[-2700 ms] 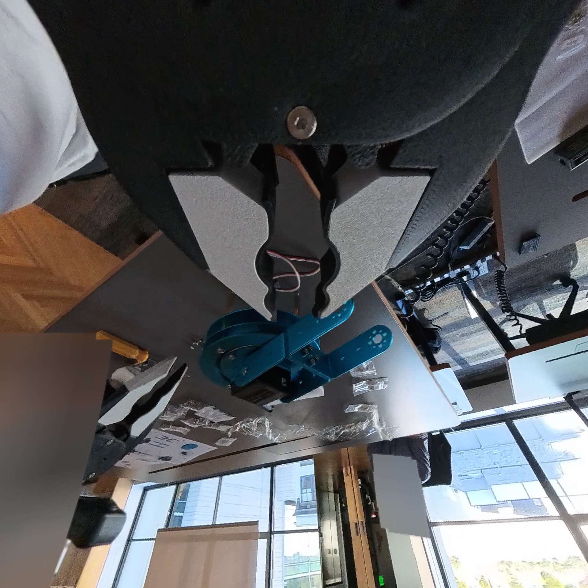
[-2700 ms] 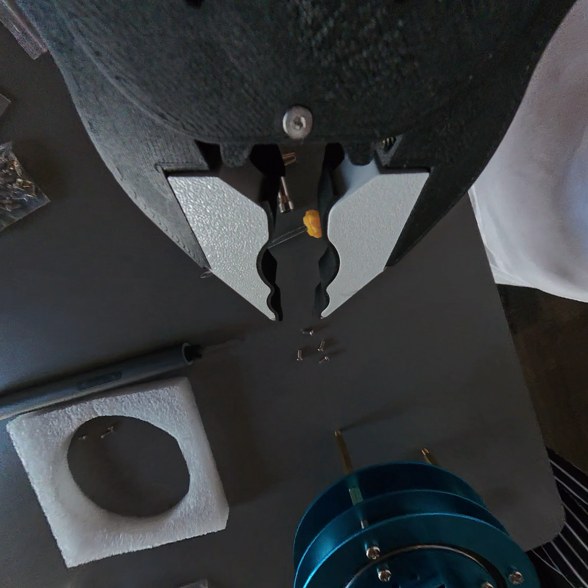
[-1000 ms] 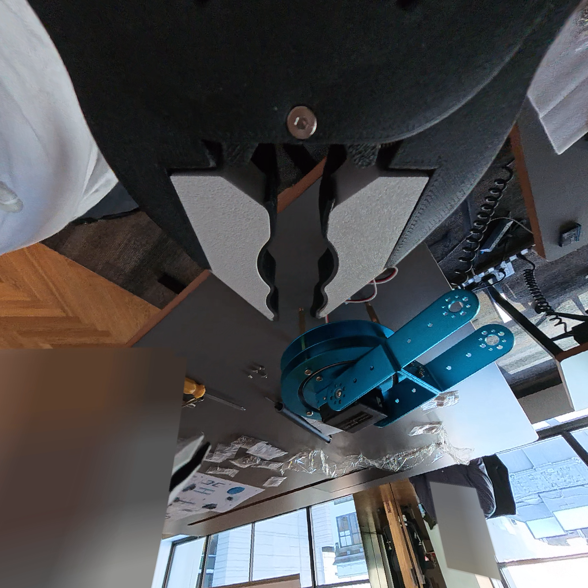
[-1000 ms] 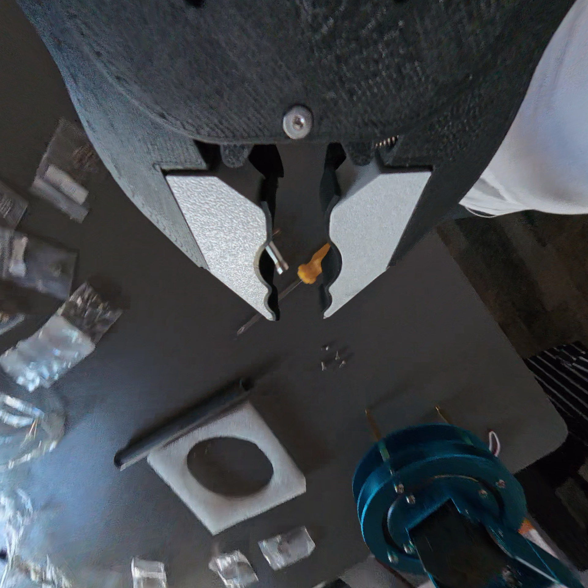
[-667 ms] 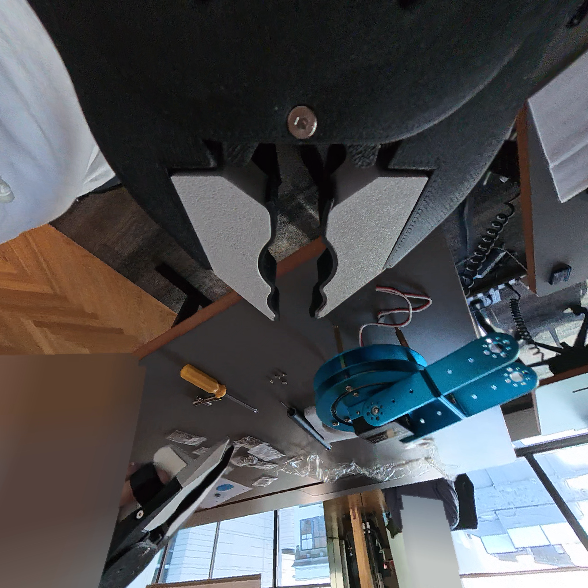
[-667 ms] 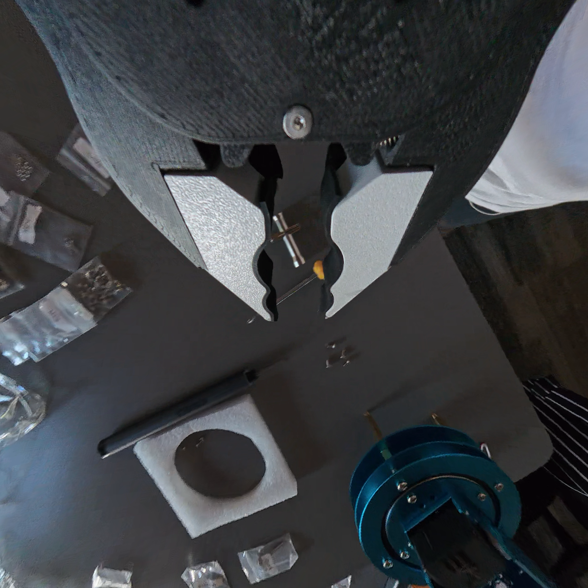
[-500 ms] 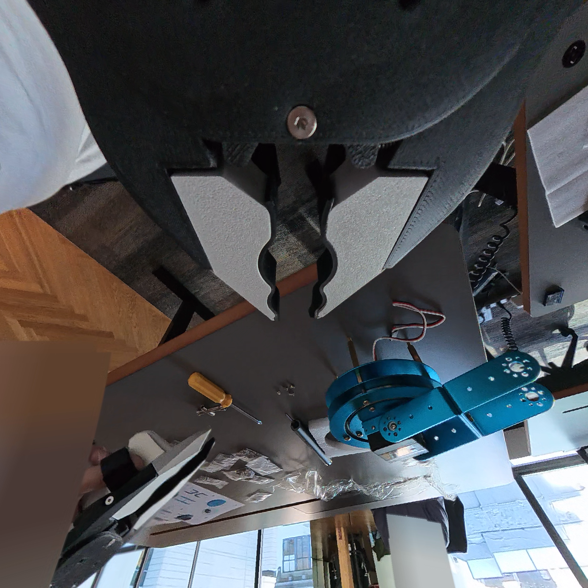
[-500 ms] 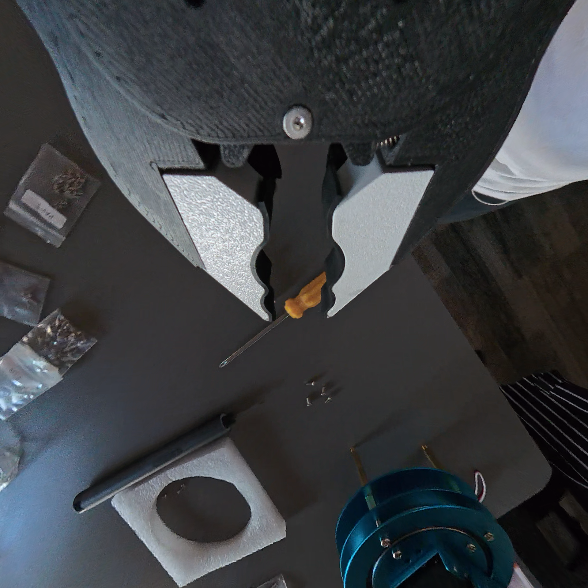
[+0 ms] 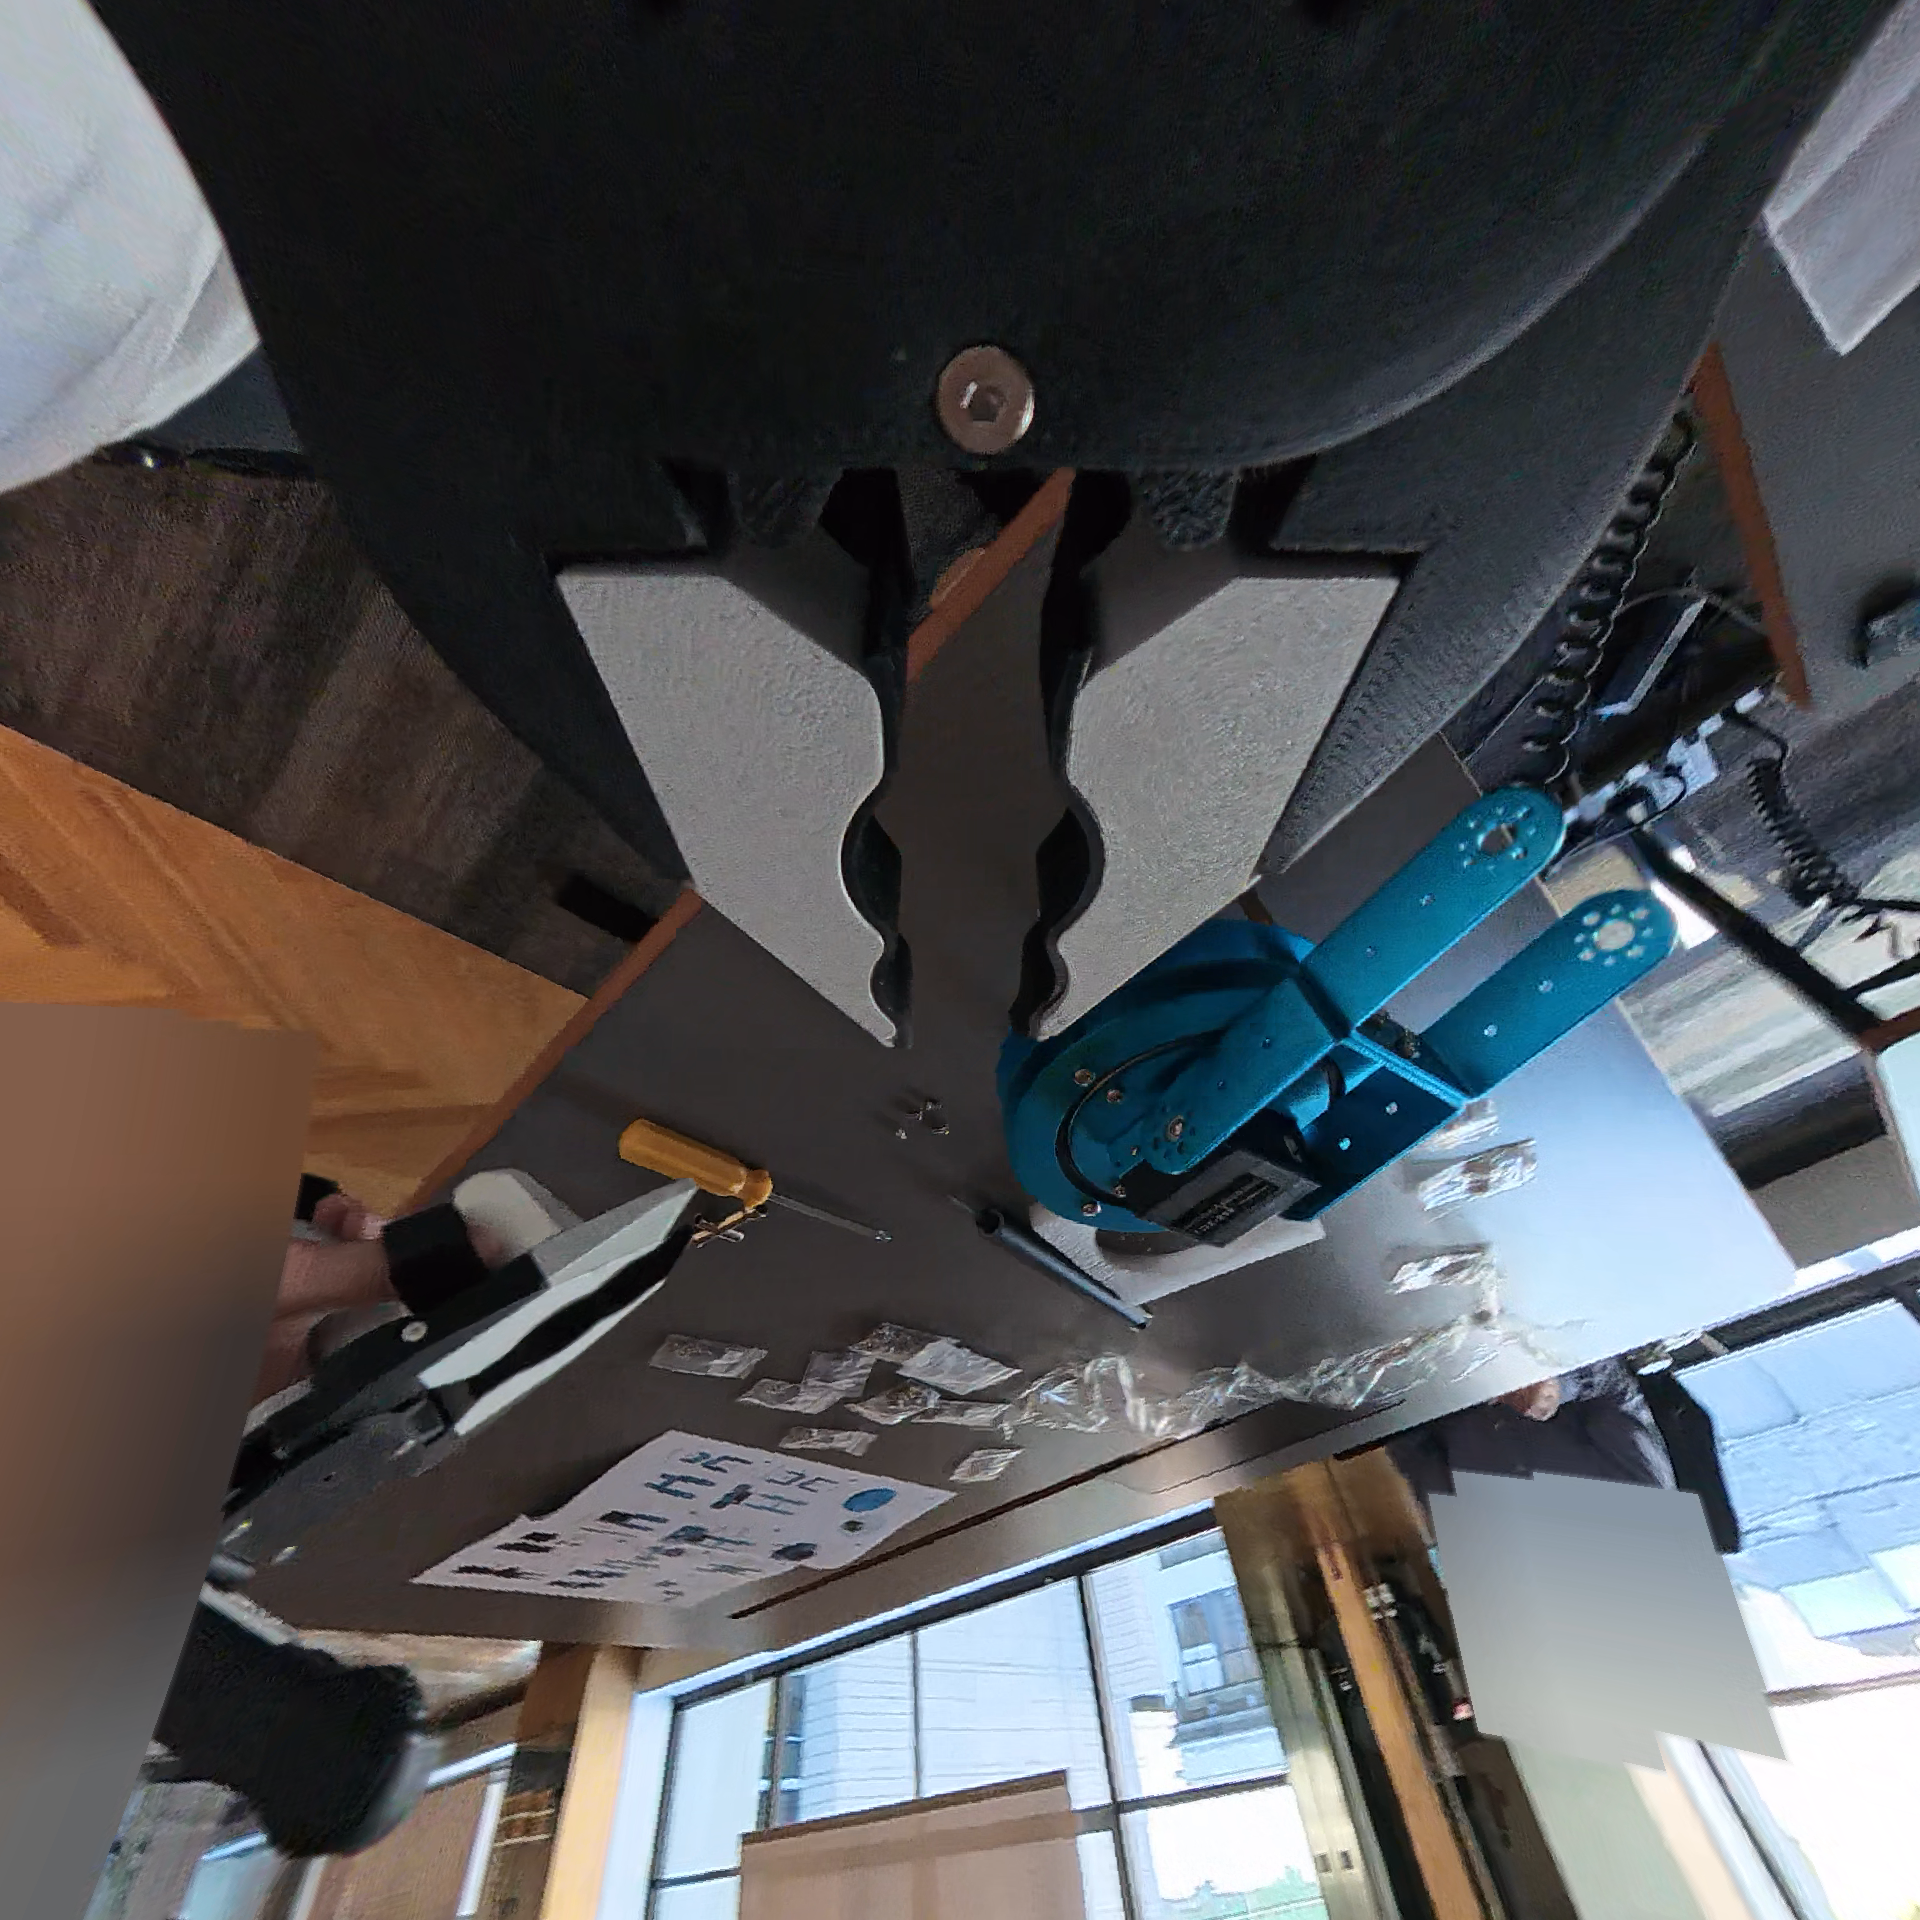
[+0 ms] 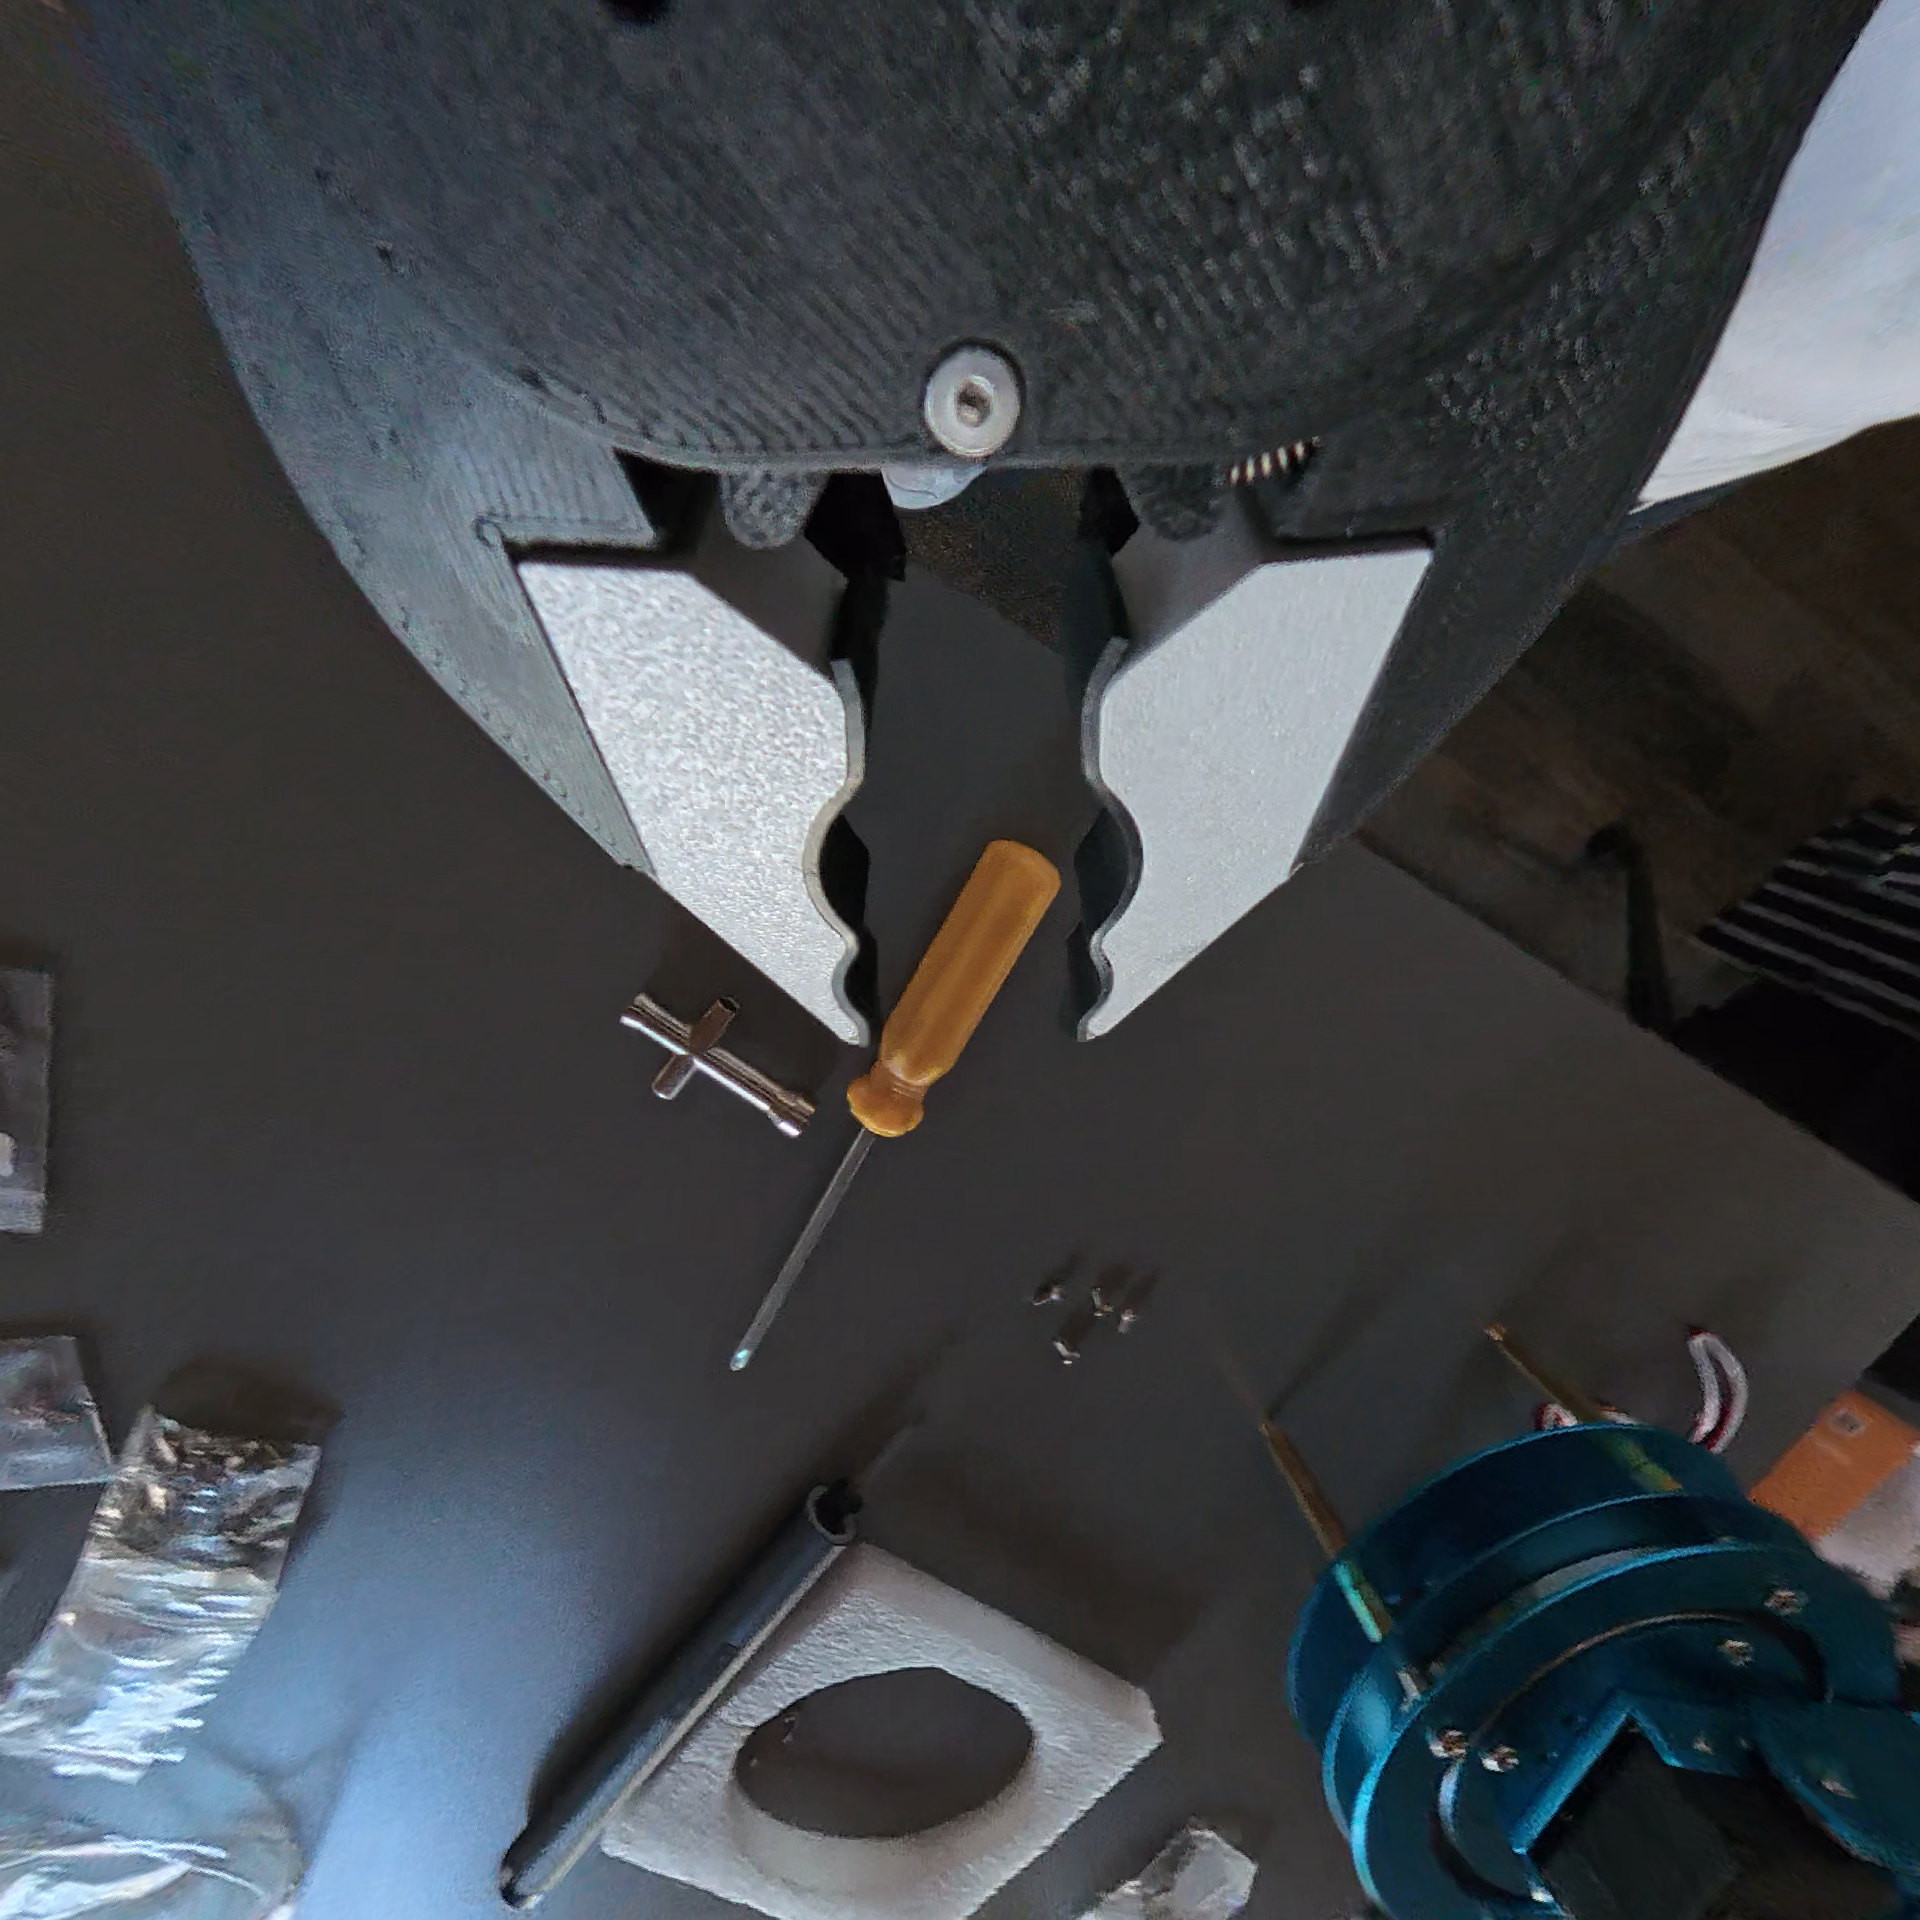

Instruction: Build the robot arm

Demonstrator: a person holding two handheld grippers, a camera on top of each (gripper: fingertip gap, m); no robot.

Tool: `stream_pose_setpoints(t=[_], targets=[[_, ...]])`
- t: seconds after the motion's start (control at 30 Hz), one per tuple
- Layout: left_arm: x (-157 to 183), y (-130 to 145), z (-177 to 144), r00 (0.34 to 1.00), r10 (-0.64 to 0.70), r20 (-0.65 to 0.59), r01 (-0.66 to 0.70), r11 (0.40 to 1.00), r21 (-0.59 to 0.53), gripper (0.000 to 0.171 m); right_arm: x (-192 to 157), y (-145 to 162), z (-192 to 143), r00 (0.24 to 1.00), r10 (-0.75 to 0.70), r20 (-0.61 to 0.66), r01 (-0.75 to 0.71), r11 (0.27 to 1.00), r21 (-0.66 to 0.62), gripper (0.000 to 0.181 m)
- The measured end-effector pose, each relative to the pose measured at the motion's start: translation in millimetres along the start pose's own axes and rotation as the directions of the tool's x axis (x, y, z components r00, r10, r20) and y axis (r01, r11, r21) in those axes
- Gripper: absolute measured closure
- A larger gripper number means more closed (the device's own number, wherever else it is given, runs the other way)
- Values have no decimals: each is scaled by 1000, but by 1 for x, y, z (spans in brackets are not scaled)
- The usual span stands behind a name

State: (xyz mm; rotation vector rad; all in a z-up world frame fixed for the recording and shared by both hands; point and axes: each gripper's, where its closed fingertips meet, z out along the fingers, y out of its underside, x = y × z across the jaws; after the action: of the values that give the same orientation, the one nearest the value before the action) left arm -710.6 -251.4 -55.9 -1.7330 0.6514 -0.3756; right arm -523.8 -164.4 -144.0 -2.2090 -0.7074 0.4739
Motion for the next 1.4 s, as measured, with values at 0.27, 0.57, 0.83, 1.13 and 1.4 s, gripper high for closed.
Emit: stream_pose_setpoints(t=[0.27,0.57,0.83,1.13,1.4], targets=[[-22,14,-22,970,53,-237,-53,999,8,154,8,12,23,953,80,-293,-83,997,2,145],[-31,28,-36,960,-3,-282,3,1000,2,155,15,19,18,946,153,-286,-139,988,67,164],[-18,33,-24,932,-10,-361,11,1000,3,156,-32,27,-17,943,199,-267,-158,973,169,165],[-20,31,-18,907,2,-422,4,1000,13,156,-62,30,-7,938,206,-277,-181,977,113,165],[-34,39,-23,905,-38,-423,40,999,-2,156,-61,29,3,931,202,-304,-184,979,87,164]])
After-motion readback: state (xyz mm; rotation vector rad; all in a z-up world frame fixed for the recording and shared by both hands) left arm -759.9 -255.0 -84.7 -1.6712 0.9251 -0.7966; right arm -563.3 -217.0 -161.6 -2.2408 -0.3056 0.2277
